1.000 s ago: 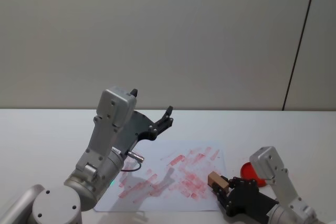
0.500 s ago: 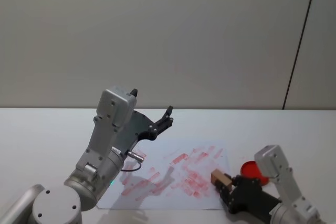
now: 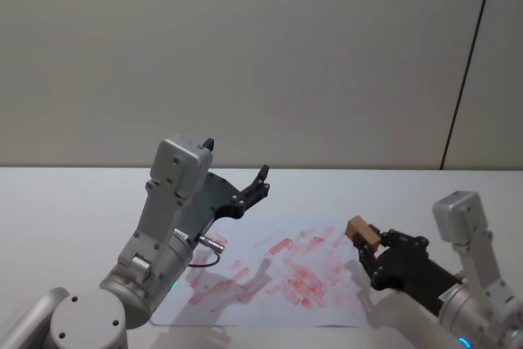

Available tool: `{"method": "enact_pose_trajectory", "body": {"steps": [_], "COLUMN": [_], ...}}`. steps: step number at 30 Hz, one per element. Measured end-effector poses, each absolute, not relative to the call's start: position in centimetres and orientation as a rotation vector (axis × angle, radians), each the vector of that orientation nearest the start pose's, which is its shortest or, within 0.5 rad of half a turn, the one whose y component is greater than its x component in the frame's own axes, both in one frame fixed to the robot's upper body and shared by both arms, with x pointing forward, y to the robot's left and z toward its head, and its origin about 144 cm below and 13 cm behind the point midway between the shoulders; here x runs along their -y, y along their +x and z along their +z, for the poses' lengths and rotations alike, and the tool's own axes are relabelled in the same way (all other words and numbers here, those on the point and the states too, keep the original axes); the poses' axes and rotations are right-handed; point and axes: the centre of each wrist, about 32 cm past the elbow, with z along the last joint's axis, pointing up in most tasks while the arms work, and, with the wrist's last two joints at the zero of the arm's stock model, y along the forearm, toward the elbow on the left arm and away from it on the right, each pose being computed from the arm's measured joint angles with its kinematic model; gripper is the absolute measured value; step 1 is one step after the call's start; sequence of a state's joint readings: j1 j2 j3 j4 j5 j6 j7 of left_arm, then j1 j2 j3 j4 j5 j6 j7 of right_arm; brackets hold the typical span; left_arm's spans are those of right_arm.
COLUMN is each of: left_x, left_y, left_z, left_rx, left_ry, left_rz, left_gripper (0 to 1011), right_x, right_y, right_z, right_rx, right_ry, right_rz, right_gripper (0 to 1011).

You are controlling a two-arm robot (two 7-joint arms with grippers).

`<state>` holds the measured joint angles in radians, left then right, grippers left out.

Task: Use the one hand to pick up the stamp and affix it onto the A4 paper.

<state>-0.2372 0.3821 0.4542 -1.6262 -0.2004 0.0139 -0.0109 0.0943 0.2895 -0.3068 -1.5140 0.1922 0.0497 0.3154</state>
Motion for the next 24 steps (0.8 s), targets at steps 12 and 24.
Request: {"method": "enact_pose_trajectory", "body": {"steps": [12, 24], "left_x": [-19.8, -19.8], "left_y": [49.2, 49.2], "left_z": [120.4, 120.4], "left_rx": [0.268, 0.268], "left_ry": [0.061, 0.061], "left_rz": [1.124, 1.124], "left_gripper": [1002, 1002], "right_x": [24.1, 25.5], "right_y": [47.2, 47.3], "right_z": [114.3, 113.3], "right_rx": [0.009, -0.013], "right_ry": [-0.184, -0.260], "right_rz": [-1.022, -1.040], "right_gripper": [217, 217]}}
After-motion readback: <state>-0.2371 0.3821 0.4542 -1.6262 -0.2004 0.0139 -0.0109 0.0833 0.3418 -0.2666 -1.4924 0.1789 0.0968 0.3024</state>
